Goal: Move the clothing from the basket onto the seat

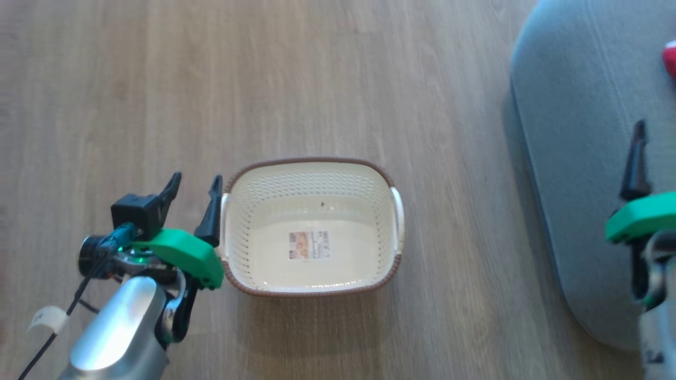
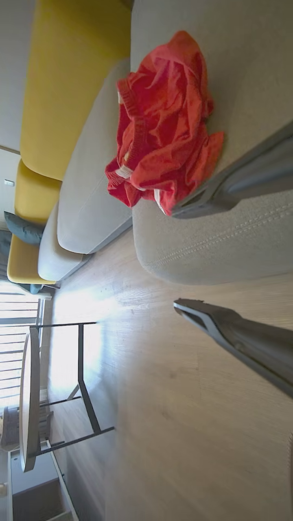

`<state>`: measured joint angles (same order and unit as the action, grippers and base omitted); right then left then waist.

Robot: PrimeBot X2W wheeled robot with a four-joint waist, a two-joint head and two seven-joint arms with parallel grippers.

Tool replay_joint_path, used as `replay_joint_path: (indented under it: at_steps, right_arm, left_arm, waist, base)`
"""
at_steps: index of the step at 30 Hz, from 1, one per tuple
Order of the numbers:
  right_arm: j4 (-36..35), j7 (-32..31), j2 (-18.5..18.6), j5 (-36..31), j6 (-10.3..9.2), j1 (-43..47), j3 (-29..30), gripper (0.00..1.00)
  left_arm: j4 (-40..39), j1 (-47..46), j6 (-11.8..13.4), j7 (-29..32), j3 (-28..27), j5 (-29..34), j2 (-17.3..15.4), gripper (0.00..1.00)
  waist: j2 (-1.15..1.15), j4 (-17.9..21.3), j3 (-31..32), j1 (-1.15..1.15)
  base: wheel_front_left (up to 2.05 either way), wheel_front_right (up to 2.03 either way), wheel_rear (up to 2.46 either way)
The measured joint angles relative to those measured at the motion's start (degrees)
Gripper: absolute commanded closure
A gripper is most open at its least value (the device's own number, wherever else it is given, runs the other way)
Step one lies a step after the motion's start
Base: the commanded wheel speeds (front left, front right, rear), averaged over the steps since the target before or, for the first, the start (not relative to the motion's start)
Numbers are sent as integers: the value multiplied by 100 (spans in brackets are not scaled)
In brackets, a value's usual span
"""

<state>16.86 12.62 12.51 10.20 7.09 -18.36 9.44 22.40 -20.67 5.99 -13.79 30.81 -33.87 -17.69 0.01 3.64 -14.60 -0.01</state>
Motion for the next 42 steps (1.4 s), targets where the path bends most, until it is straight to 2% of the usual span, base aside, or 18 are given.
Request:
replay_joint_path:
  at_steps: [4, 14, 24, 42]
  right_arm:
    - [-253, -44, -350, -73, 0, 403, -147, 0]
    - [-385, 7, -727, -445, 0, 994, -209, 0]
    - [-347, 119, -895, -1043, 0, 1391, -222, 0]
    - [-137, 164, -1002, -1022, 0, 1744, -453, 0]
  left_arm:
    - [270, 110, -13, -48, -191, 1, -5, 0]
    - [353, 520, -54, -48, -712, 301, 107, 0]
    - [227, 988, -196, -48, -1403, 572, 277, 0]
    - [133, 1499, -450, -48, -1971, 1058, 647, 0]
  waist:
    - [0, -238, 256, 0]
    - [0, -415, 620, 0]
    - [0, -403, 941, 0]
    - [0, -415, 1327, 0]
  base:
    - [0, 0, 0]
    - [0, 0, 0]
    - [0, 0, 0]
    - [0, 0, 0]
